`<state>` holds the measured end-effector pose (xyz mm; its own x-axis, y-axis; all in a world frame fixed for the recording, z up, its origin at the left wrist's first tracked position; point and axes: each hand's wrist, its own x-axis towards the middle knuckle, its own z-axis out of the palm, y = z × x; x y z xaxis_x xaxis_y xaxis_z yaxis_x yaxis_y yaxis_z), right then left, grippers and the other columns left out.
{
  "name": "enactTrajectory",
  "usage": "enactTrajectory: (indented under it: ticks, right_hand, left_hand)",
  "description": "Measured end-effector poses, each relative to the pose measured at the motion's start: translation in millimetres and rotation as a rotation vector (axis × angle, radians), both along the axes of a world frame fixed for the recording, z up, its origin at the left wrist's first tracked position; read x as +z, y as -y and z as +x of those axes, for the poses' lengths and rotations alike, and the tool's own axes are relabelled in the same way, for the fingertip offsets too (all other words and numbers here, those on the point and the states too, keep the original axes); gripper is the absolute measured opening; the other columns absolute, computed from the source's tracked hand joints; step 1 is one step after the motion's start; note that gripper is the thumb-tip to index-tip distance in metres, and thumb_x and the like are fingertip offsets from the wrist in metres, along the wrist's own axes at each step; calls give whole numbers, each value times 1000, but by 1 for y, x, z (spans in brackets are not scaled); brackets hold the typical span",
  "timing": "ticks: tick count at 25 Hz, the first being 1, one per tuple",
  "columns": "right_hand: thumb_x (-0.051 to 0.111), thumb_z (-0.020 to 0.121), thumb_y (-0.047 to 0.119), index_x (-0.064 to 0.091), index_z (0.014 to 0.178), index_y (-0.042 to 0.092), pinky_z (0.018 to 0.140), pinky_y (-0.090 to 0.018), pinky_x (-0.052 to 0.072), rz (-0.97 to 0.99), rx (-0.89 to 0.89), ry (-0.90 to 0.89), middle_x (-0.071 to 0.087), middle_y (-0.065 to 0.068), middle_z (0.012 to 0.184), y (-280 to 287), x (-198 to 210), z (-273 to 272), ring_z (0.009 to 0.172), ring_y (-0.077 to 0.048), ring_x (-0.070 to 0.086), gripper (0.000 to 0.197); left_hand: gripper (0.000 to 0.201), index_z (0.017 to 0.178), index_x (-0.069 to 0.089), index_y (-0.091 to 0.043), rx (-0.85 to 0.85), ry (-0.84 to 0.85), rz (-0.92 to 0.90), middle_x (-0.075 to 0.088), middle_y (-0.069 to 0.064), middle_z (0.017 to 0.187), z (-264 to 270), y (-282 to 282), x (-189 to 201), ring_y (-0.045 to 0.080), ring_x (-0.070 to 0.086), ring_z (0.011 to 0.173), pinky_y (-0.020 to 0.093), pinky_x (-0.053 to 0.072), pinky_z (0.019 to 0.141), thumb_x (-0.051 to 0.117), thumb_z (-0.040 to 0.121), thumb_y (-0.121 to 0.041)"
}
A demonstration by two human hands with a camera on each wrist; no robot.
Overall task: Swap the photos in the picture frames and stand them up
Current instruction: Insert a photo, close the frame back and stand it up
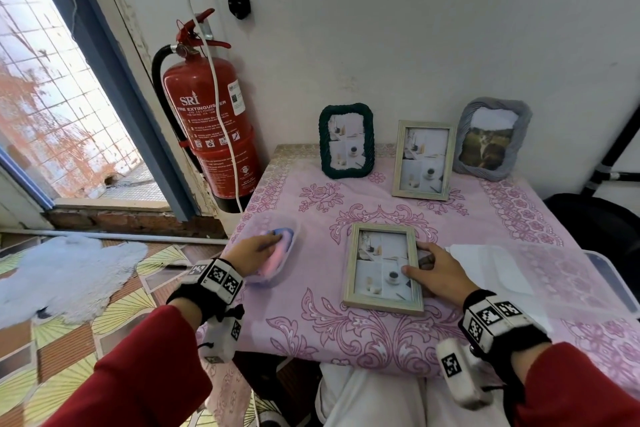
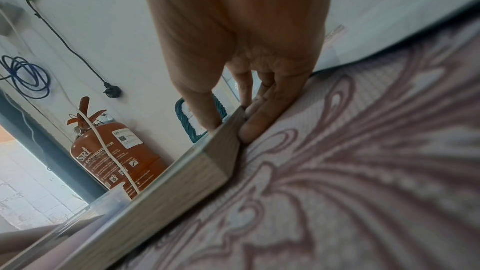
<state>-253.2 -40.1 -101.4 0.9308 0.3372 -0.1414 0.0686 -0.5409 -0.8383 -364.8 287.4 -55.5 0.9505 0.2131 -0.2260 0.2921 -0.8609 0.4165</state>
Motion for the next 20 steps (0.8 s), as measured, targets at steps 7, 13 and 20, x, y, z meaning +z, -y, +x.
enactTrajectory:
  ticks: [7, 13, 20]
  right_hand:
    - [72, 79, 19, 44, 134, 12, 89, -36, 49, 11, -8, -13, 54, -7, 99, -1, 1, -1, 93, -23, 55, 62]
    - [73, 79, 18, 44, 134, 12, 90, -40, 51, 27, -13, -23, 51, 4, 87, -1, -1, 0, 91, -22, 55, 62]
    - [73, 79, 16, 47, 131, 11, 88, -41, 52, 25, -7, 6, 53, 6, 84, -1, -3, 1, 90, -21, 55, 59]
  left_hand:
    - [48, 148, 21, -20, 22, -150, 45, 20, 8, 156, 3, 0, -6, 26, 29, 140, 29, 20, 113, 33, 101, -20]
    - [42, 132, 49, -11, 247, 410, -62, 52, 9, 136, 3, 18, 11, 26, 48, 124, 34, 35, 106, 41, 92, 0]
    - [36, 118, 57, -2, 159, 559, -498, 58, 11, 108, 27, 88, 28, 16, 54, 91, 21, 46, 78, 47, 86, 10]
